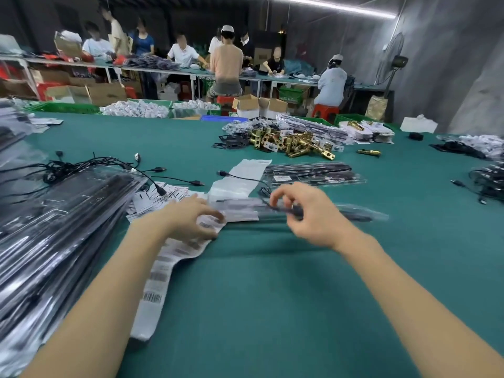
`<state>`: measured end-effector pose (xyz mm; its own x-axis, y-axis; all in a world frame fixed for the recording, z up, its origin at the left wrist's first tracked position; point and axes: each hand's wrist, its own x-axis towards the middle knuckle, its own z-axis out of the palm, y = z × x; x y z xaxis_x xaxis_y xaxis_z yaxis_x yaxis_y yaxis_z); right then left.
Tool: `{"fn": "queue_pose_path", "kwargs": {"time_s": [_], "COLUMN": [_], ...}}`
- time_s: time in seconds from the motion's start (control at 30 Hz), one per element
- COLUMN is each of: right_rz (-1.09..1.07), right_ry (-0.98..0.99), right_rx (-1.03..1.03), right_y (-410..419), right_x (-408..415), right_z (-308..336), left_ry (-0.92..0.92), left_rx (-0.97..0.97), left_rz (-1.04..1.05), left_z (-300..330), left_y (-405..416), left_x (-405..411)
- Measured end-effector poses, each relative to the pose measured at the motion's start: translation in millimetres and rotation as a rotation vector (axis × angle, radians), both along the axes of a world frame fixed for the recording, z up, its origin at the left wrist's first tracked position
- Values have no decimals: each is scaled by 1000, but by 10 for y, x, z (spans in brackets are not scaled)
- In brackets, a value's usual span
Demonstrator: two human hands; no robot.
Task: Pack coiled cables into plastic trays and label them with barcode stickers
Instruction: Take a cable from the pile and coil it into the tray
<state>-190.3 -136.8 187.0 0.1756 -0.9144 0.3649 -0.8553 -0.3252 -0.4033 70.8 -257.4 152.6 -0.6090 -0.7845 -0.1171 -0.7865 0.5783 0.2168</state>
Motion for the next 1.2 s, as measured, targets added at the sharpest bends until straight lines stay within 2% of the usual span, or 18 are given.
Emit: {"fn": "queue_pose_path", "kwargs": {"time_s": [0.13, 0.23, 0.3, 0.37, 0.43, 0.5, 0.63, 0.77, 0.93, 1.07, 1.13, 1.2], "right_rz": [-36, -63, -92, -179, -324, -452, -566, -586, -668, -658, -635, -533], "right_ry": [31, 17, -45, -149, -295, -409, -336, -377, -79, -36, -199, -528], "right_rx": [80, 238, 374, 389, 301, 264, 305, 342, 294, 414, 357, 201], "right_y": [262, 298, 234, 118, -34, -206, -465, -667, -1005, -1243, -1292, -1261], "right_x": [-83, -117, -122, -71, 20, 137, 360, 327, 265, 296, 300, 326], "right_z": [-486, -453, -286, -147, -113, -164, -297, -293, -225, -304, -343, -288], "left_ry": [-43, -87, 38, 256, 398, 448, 390, 389, 326, 377, 419, 446], "left_rx": [-6, -47, -141, -213, -185, -87, -54, -99, -38, -9, -5, -7], "left_rz": [67, 145, 125, 61, -16, -64, -29, 90, 85, 124, 154, 180], "left_z": [83, 158, 167, 168, 168, 129, 2, -62, -145, -164, -174, -178], "left_y": [-5, 31, 53, 117, 210, 279, 251, 140, 171, 172, 150, 121], "left_x": [139, 162, 94, -38, -201, -326, -318, -194, -193, -211, -196, -186]}}
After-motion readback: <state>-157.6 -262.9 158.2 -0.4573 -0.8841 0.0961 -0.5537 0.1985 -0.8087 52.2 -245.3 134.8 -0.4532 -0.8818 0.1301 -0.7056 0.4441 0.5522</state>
